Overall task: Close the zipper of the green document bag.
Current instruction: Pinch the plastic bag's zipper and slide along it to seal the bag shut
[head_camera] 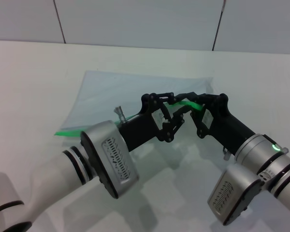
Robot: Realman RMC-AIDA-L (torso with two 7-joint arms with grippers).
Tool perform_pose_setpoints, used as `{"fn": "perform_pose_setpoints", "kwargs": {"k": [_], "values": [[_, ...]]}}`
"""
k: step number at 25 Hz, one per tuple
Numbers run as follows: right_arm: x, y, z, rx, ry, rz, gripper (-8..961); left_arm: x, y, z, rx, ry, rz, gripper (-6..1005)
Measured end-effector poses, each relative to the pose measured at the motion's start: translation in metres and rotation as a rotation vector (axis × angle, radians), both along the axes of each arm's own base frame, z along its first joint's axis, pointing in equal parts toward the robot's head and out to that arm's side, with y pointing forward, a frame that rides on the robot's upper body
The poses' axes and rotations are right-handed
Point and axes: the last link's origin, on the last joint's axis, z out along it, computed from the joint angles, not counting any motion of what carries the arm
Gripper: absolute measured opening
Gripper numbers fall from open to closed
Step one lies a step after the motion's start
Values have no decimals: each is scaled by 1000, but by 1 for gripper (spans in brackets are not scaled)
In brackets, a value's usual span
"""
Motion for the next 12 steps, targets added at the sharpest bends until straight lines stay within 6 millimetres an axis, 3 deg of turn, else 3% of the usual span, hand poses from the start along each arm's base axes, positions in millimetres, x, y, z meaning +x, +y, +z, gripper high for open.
{"fn": "perform_pose_setpoints", "kwargs": {"k": [12], "values": [[0, -2, -2, -11, -8, 7, 48, 0, 2, -4, -1, 40, -4, 231]]}}
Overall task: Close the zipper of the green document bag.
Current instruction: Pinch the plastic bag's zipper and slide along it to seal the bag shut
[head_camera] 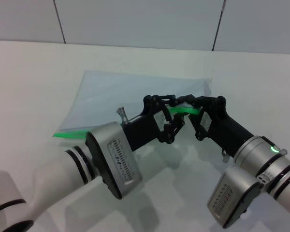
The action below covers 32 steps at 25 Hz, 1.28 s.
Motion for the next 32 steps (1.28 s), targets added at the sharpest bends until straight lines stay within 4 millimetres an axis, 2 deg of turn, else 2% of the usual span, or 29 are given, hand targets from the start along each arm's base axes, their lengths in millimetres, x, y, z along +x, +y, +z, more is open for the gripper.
{"fn": "perform_pose_setpoints", "kwargs": {"k": [13, 21, 32], "values": [[0, 1, 1, 3, 0, -5, 48, 2, -2, -1, 13, 15, -22, 230], [1, 1, 1, 4, -1, -8, 48, 1, -3, -2, 24, 32, -33, 124], [1, 2, 2, 7, 4, -10, 48, 0, -3, -2, 24, 33, -31, 83]]}}
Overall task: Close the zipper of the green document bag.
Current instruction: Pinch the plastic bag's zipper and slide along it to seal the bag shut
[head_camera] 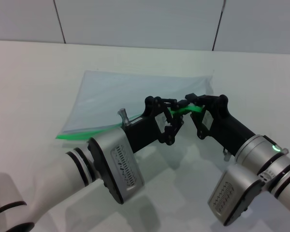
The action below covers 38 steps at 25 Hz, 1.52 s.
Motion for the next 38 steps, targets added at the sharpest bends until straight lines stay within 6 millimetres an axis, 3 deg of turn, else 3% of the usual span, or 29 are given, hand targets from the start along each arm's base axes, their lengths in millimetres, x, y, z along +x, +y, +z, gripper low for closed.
{"fn": "perform_pose_setpoints", "kwargs": {"k": [14, 38], "values": [[10, 13, 17, 54, 66, -81, 48, -2, 0, 1, 8, -6, 16, 84], [64, 31, 72, 232, 216, -283, 48, -6, 0, 3, 15, -8, 30, 83]]}}
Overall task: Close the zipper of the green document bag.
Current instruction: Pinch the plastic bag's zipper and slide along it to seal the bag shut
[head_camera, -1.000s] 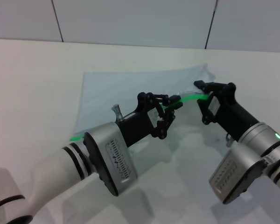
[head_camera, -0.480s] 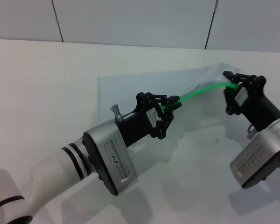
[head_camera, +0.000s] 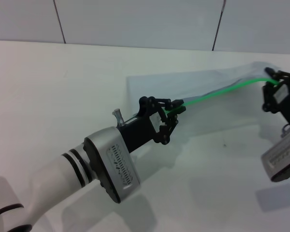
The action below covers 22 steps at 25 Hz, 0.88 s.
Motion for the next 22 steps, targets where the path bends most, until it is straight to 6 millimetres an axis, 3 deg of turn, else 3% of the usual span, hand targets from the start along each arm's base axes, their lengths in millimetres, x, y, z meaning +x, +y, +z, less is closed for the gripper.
{"fn": "perform_pose_setpoints", "kwargs": {"k": [10, 22], "values": [[21, 1, 23, 109, 32, -89, 48, -3, 3, 3, 19, -8, 24, 84], [29, -4, 36, 192, 74, -121, 60, -6, 5, 14, 76, -70, 58, 84]]}}
